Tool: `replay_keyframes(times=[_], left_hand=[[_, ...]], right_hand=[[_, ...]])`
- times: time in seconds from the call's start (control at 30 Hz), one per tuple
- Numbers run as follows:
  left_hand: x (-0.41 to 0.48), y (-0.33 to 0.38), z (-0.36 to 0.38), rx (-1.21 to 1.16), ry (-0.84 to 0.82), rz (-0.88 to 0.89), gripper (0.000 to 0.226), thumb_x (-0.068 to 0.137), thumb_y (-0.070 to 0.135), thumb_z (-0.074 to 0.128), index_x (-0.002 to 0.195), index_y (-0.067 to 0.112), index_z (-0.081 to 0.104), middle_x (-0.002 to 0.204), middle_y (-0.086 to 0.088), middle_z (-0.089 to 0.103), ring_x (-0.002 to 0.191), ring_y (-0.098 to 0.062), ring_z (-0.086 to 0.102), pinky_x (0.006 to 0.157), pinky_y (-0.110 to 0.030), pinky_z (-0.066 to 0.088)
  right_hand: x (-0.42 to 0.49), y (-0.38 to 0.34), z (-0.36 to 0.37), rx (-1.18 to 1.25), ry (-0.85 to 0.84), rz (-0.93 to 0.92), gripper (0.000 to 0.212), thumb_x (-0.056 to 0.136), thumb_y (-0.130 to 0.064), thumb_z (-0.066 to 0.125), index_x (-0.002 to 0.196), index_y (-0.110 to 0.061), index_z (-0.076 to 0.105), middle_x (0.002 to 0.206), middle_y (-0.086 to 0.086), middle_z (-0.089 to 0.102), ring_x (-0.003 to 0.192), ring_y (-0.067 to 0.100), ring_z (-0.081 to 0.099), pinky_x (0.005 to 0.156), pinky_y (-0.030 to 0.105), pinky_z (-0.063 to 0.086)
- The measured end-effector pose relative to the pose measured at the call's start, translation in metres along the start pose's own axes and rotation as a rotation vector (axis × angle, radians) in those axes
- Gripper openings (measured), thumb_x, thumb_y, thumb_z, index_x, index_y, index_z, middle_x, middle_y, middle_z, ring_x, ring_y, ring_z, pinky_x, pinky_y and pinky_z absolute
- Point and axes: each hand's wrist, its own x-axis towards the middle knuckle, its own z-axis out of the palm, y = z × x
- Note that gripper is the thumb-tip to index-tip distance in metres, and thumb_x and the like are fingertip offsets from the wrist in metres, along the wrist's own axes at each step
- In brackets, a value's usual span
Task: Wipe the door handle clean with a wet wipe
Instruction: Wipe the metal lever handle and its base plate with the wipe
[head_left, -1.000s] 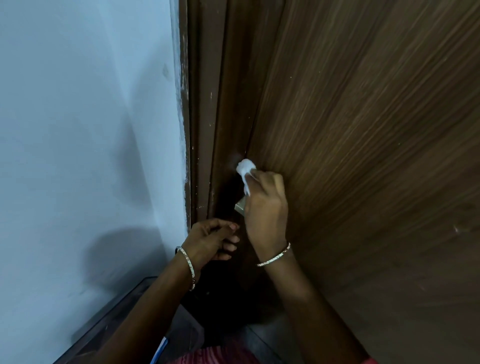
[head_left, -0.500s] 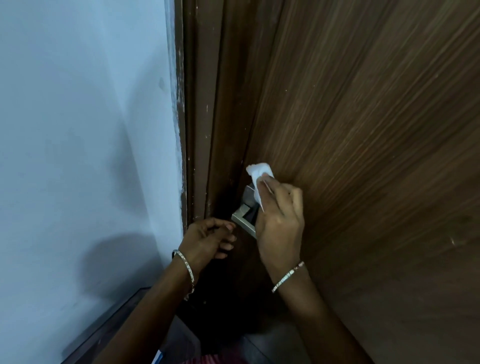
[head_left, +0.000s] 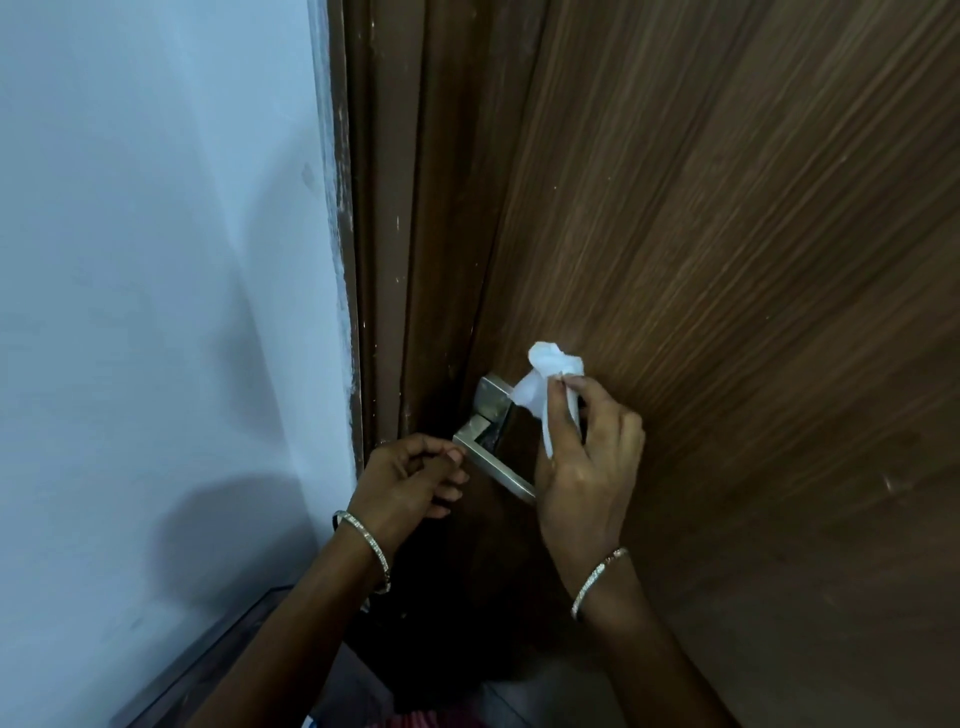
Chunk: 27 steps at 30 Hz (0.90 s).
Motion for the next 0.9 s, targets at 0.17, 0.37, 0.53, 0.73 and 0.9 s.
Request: replay_keyframes(times=[0.17,0.37,0.53,0.73,0.9], left_hand=[[-0.004,0.004,0.003,-0.008,-0.006,0.028,0.01,0.094,0.017,0.063,0.09,0.018,0.072,0.068,0.001,0.075,0.056,-0.007,0.067,0.05,-0.021,0.053],[-0.011,0.005,0.0,0.12,0.1,0.188,0.007,0.09,0.018,0.069,0.092,0.023,0.073,0.074,0.002,0.075,0.065,-0.011,0.07,0.054,-0.02,0.053],[-0.013,0.022,0.012,0.429,0.231,0.565,0.037,0.082,0.02,0.076,0.115,0.029,0.064,0.087,0.016,0.069,0.07,-0.002,0.065,0.059,-0.009,0.049],[0.001,0.028,0.027,0.69,0.245,0.711,0.05,0.085,0.015,0.069,0.133,0.022,0.056,0.122,0.002,0.06,0.095,-0.013,0.064,0.071,-0.013,0.044],[0.01,0.028,0.037,0.641,0.366,0.729,0.025,0.088,0.015,0.069,0.113,0.012,0.07,0.099,-0.005,0.072,0.085,-0.023,0.069,0.071,-0.035,0.055]], right_hand=[[-0.005,-0.003,0.005,-0.221,-0.133,-0.168,0.032,0.089,-0.016,0.068,0.12,-0.02,0.075,0.118,-0.005,0.073,0.1,0.018,0.051,0.081,0.04,0.035],[-0.016,0.003,-0.003,-0.07,-0.213,-0.045,0.039,0.078,0.0,0.082,0.115,-0.01,0.076,0.112,0.007,0.073,0.093,0.02,0.048,0.072,0.039,0.046],[0.014,-0.026,0.001,0.114,-0.259,0.011,0.043,0.082,0.004,0.075,0.124,0.0,0.071,0.118,0.013,0.07,0.098,0.025,0.063,0.082,0.029,0.056],[0.02,-0.033,-0.007,0.291,-0.514,0.08,0.053,0.084,0.004,0.066,0.136,-0.004,0.062,0.132,0.011,0.064,0.119,0.026,0.056,0.102,0.019,0.043],[0.013,-0.023,-0.024,0.545,-0.53,0.235,0.055,0.082,0.004,0.067,0.136,-0.008,0.064,0.139,0.005,0.065,0.131,0.015,0.055,0.109,0.013,0.04]])
